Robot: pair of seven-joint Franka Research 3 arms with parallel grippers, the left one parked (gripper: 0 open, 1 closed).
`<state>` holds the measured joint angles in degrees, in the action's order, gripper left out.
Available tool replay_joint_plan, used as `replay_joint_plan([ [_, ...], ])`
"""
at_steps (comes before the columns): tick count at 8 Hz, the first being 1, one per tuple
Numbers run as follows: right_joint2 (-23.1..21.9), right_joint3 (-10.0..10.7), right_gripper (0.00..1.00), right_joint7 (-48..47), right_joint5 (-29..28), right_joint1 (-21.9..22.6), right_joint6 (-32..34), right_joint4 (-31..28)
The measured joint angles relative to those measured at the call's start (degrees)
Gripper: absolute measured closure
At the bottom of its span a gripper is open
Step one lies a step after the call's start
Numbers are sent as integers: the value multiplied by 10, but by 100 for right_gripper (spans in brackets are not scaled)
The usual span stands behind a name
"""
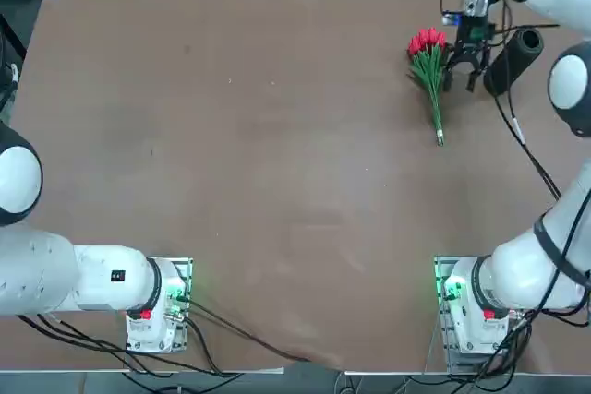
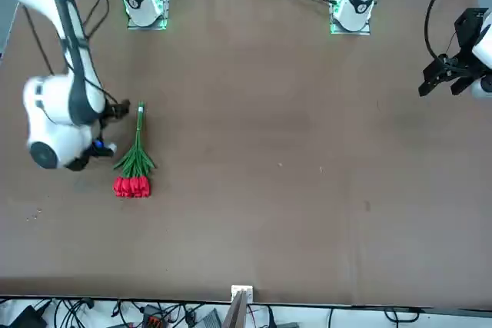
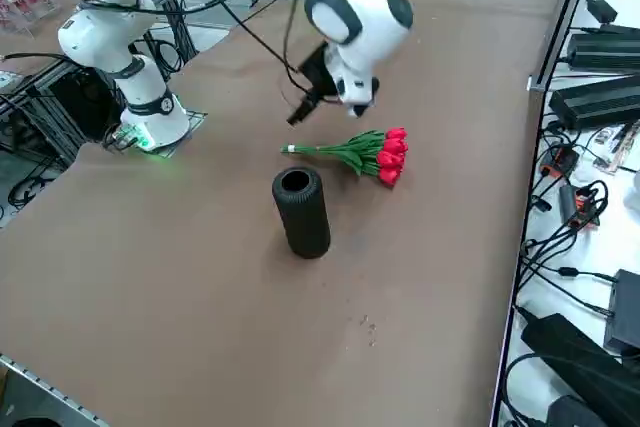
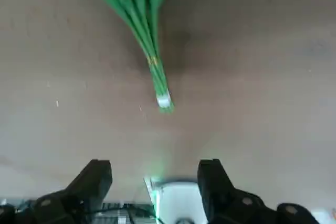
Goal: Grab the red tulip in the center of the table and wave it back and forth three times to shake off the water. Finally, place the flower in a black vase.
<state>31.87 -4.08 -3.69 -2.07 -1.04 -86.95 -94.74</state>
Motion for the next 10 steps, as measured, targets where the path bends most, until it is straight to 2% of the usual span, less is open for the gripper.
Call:
replay_joint_plan([
  [2,53,0,0,-1,-4,1,-79,5],
  [4,85,0,0,-22,-4,4,-135,12],
  [10,113,0,1,-35,-2,11,-145,47],
])
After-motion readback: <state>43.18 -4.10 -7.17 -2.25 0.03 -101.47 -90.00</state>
